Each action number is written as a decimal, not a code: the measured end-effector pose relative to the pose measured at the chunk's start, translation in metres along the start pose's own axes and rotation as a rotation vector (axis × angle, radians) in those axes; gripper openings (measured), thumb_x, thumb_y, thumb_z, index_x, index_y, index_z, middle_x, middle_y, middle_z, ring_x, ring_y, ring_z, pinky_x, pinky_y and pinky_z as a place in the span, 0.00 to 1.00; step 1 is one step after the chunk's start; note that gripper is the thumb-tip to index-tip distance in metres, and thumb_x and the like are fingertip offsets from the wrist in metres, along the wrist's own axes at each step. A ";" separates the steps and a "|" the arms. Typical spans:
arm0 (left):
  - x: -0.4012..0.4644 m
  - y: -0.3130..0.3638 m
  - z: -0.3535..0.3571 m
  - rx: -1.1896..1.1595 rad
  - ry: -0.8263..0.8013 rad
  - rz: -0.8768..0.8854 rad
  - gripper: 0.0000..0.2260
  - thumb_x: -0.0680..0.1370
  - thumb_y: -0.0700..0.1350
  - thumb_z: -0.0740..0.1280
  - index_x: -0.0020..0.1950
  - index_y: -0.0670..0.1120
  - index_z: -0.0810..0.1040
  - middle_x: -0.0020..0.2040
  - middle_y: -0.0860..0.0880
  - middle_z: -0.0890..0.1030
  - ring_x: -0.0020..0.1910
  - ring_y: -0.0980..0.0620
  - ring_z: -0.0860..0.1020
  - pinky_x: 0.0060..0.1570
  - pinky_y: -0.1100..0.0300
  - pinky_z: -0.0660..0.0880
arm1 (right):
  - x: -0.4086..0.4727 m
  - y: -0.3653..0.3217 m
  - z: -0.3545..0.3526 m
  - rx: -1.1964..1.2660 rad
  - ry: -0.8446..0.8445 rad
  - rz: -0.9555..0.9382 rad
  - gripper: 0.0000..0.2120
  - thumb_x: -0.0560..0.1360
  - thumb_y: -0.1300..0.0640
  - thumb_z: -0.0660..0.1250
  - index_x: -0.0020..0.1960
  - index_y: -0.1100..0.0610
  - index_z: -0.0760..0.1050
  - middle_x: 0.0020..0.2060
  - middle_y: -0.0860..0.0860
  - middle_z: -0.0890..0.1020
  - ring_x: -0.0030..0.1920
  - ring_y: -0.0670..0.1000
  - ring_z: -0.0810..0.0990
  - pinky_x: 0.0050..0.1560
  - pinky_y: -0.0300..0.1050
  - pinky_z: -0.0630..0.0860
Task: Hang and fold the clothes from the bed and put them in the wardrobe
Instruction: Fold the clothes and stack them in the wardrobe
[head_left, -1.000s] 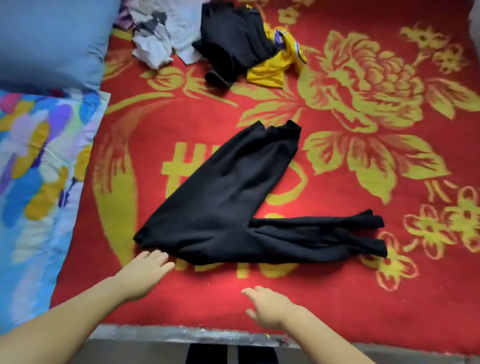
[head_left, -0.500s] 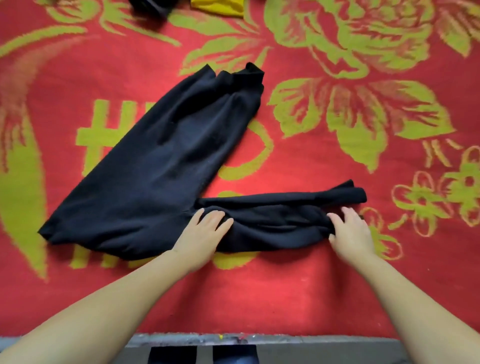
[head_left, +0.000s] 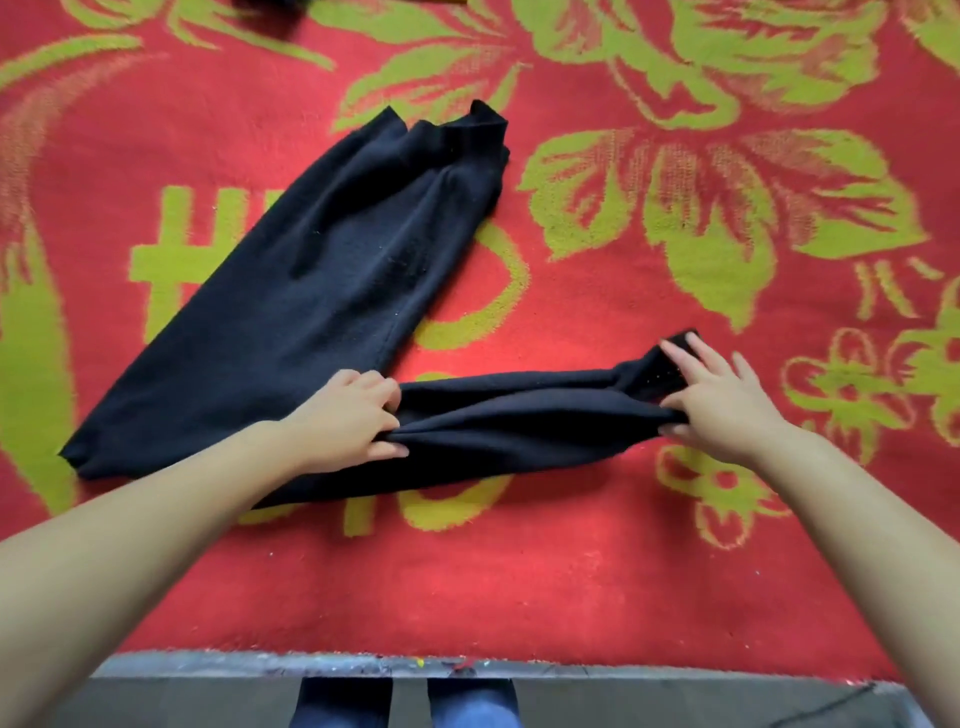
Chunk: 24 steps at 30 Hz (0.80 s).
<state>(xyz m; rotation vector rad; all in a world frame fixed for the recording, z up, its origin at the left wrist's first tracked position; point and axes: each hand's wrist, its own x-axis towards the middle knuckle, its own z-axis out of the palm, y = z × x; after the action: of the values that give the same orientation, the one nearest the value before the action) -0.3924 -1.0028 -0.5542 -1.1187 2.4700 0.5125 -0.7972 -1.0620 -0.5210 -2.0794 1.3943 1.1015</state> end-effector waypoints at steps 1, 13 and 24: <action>0.002 0.000 0.002 -0.001 0.036 -0.005 0.16 0.73 0.62 0.64 0.40 0.52 0.84 0.59 0.48 0.78 0.59 0.46 0.76 0.60 0.51 0.69 | 0.007 -0.005 0.001 -0.062 0.067 -0.023 0.12 0.75 0.42 0.65 0.57 0.41 0.79 0.78 0.51 0.44 0.77 0.56 0.39 0.72 0.65 0.48; 0.002 -0.012 -0.022 -0.782 -0.221 -0.355 0.16 0.69 0.66 0.66 0.34 0.55 0.76 0.35 0.57 0.77 0.38 0.61 0.76 0.53 0.63 0.69 | -0.033 0.017 -0.053 0.780 -0.556 -0.067 0.09 0.74 0.55 0.71 0.35 0.54 0.78 0.29 0.48 0.80 0.30 0.47 0.77 0.31 0.37 0.71; 0.023 0.022 0.005 -0.423 0.506 -0.700 0.23 0.74 0.43 0.69 0.68 0.41 0.71 0.60 0.43 0.73 0.56 0.40 0.74 0.52 0.47 0.71 | 0.037 -0.025 -0.050 0.221 -0.036 0.376 0.23 0.76 0.45 0.65 0.67 0.54 0.69 0.67 0.57 0.69 0.69 0.59 0.67 0.69 0.65 0.58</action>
<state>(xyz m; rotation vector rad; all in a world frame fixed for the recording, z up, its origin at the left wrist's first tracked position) -0.4227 -1.0010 -0.5661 -2.3988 2.1455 0.5896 -0.7483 -1.1076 -0.5217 -1.6773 1.8479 1.0570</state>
